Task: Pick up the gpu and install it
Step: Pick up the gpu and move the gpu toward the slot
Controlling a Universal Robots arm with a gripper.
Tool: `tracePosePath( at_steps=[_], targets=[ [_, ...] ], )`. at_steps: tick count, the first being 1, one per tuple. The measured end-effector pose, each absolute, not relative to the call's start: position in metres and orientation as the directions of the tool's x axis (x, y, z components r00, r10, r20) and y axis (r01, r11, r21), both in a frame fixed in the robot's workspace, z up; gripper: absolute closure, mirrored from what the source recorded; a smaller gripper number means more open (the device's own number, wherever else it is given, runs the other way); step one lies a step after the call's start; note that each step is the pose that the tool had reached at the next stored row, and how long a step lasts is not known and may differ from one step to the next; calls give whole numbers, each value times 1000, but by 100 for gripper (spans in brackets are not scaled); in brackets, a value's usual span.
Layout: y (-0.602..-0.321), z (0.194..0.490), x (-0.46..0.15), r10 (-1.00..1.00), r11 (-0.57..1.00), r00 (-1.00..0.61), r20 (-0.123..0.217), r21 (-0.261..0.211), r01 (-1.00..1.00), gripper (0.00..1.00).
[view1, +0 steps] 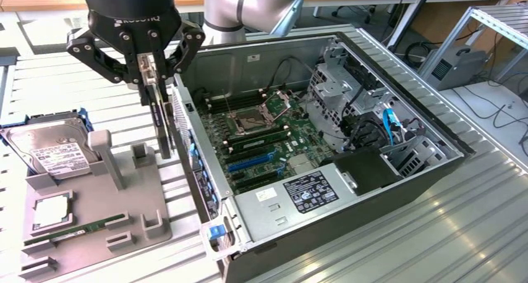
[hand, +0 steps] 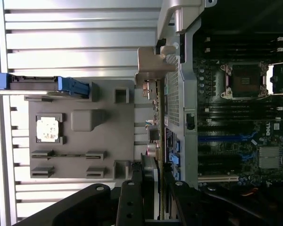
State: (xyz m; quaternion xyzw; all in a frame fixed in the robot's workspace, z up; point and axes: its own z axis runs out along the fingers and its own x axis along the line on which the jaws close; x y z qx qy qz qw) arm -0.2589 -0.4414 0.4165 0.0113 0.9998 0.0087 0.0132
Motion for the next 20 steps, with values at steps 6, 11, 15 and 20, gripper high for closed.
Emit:
tracePosePath(
  at_steps=[6, 11, 15, 20],
  targets=[
    [-441, 416, -247, 23, 1000, -999, -26, 18, 22, 73],
    [-441, 416, -238, 23, 1000, -999, -26, 18, 22, 73],
    [-440, 416, -232, 23, 1000, -999, -26, 18, 22, 73],
    [-440, 416, -223, 23, 1000, -999, -26, 18, 22, 73]
  ],
)
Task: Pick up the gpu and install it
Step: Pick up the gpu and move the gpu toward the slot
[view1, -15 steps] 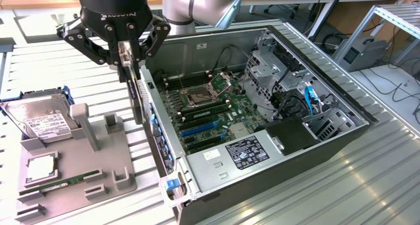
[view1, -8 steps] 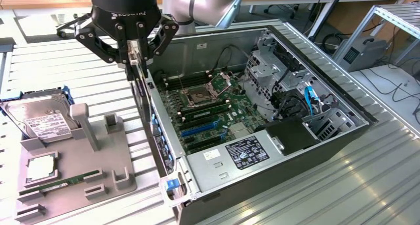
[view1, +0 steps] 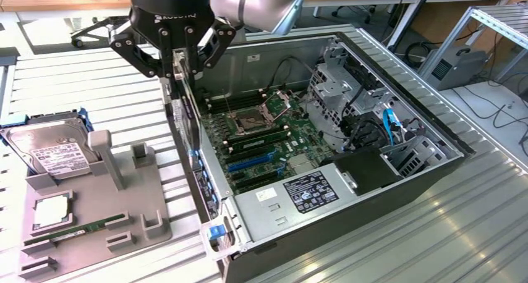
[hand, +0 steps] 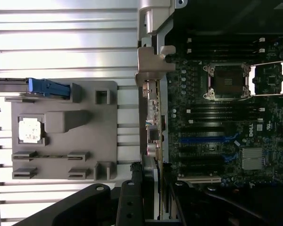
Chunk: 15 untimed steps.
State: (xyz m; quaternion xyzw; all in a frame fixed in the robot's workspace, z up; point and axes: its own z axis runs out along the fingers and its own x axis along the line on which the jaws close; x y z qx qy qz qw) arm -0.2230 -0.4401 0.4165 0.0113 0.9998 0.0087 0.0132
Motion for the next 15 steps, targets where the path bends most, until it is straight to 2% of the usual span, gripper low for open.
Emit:
tracePosePath(
  at_steps=[15],
  targets=[
    [-440, 416, -195, 23, 1000, -999, -26, 18, 22, 73]
  ],
)
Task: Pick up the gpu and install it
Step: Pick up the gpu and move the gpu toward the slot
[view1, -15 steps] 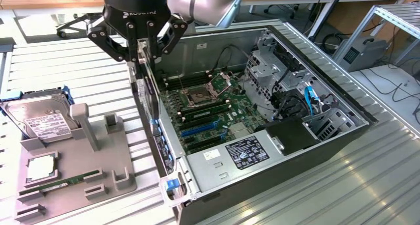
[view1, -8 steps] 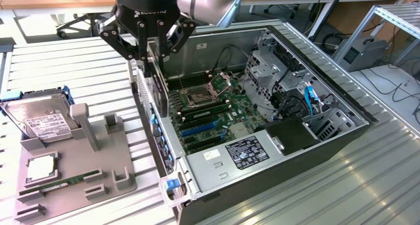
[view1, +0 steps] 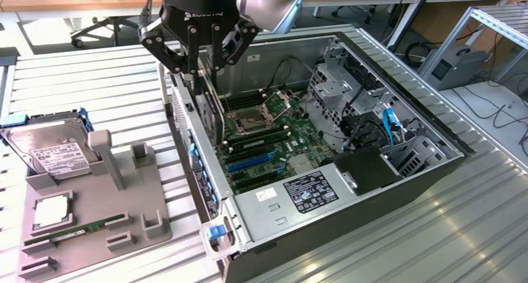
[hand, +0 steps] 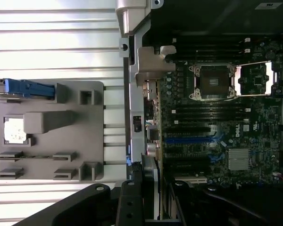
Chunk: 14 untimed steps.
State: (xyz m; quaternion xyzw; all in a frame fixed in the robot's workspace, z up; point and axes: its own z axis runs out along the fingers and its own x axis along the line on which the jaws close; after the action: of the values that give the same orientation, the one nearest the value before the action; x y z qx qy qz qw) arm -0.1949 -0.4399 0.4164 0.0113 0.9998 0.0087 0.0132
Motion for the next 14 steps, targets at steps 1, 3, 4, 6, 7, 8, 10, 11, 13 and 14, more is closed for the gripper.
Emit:
tracePosePath(
  at_steps=[1, 3, 4, 6, 7, 8, 10, 11, 13, 14],
  targets=[
    [-440, 416, -193, 23, 1000, -999, -26, 18, 22, 73],
    [-440, 416, -189, 23, 1000, -999, -26, 18, 22, 73],
    [-440, 416, -187, 23, 1000, -999, -26, 18, 22, 73],
    [-440, 416, -183, 23, 1000, -999, -26, 18, 22, 73],
    [-440, 416, -181, 23, 1000, -999, -26, 18, 22, 73],
    [-440, 416, -178, 23, 1000, -999, -26, 18, 22, 73],
    [-440, 416, -173, 23, 1000, -999, -26, 18, 22, 73],
    [-440, 416, -171, 23, 1000, -999, -26, 18, 22, 73],
    [-440, 415, -163, 23, 1000, -999, -25, 18, 22, 73],
    [-440, 415, -161, 23, 1000, -999, -25, 18, 22, 73]
  ],
)
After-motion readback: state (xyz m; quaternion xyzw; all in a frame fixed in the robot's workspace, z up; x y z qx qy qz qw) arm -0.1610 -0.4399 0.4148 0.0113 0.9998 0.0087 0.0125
